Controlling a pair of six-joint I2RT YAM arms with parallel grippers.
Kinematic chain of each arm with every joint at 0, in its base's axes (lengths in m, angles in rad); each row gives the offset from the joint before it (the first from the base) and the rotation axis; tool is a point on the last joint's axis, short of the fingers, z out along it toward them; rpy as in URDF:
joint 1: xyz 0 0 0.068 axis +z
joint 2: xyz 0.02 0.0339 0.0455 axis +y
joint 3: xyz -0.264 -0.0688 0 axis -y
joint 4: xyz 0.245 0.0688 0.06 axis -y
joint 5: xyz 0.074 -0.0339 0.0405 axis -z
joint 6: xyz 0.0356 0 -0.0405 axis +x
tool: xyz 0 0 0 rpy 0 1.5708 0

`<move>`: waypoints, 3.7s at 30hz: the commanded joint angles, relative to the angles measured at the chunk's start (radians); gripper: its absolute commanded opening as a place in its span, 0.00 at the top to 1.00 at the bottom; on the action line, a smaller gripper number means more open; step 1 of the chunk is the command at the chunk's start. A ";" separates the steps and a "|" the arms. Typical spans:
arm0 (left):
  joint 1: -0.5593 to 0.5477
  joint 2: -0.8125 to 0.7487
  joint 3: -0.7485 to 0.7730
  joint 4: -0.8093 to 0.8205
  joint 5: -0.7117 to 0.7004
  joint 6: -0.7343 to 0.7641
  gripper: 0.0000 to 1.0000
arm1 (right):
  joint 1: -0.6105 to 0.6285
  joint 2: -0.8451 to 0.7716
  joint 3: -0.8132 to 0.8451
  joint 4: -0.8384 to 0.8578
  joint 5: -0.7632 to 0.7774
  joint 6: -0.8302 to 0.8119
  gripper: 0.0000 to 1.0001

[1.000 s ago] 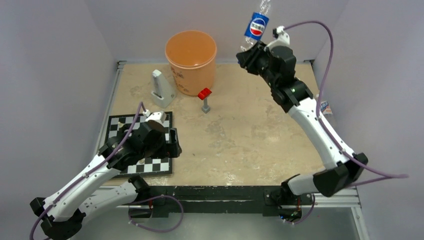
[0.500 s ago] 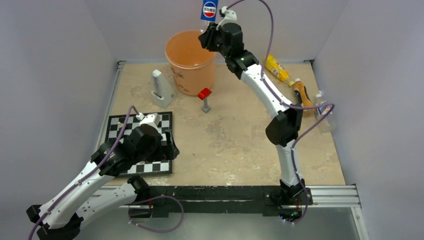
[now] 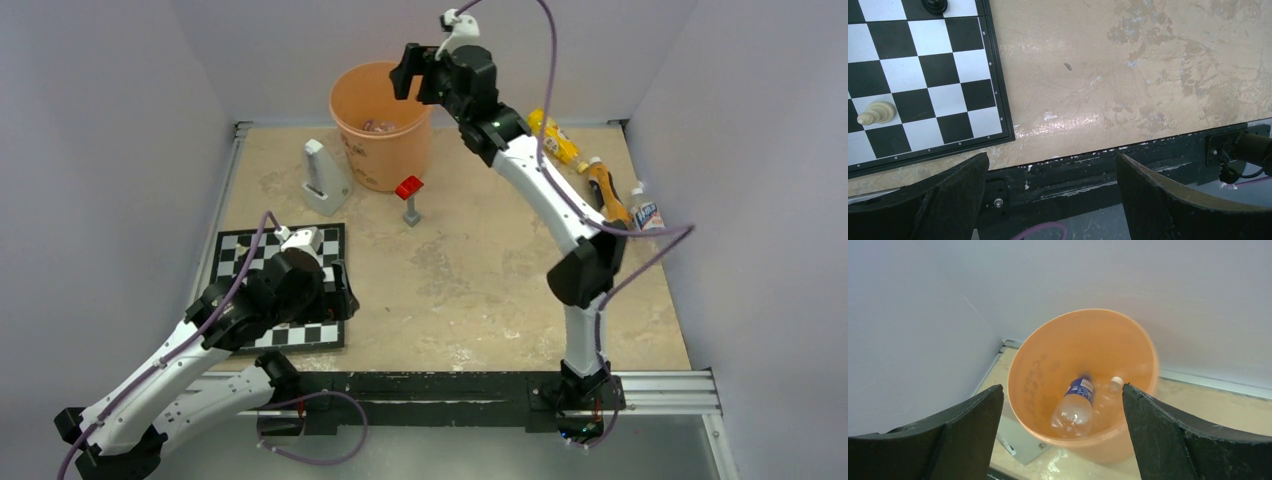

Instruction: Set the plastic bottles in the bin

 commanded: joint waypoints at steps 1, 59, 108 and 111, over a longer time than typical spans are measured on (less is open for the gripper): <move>0.004 0.005 0.031 0.013 -0.025 0.016 0.00 | -0.056 -0.358 -0.258 0.055 0.153 -0.041 0.09; 0.003 0.205 0.152 0.027 -0.120 0.151 0.00 | -0.697 0.021 -0.703 -0.154 0.437 -0.540 0.56; 0.318 0.546 0.752 0.203 0.335 0.102 0.13 | 0.401 -0.924 -1.111 -0.003 0.010 -0.087 0.62; 0.327 0.561 0.727 0.262 0.378 0.087 0.16 | 0.402 -0.928 -1.117 -0.010 0.005 -0.090 0.62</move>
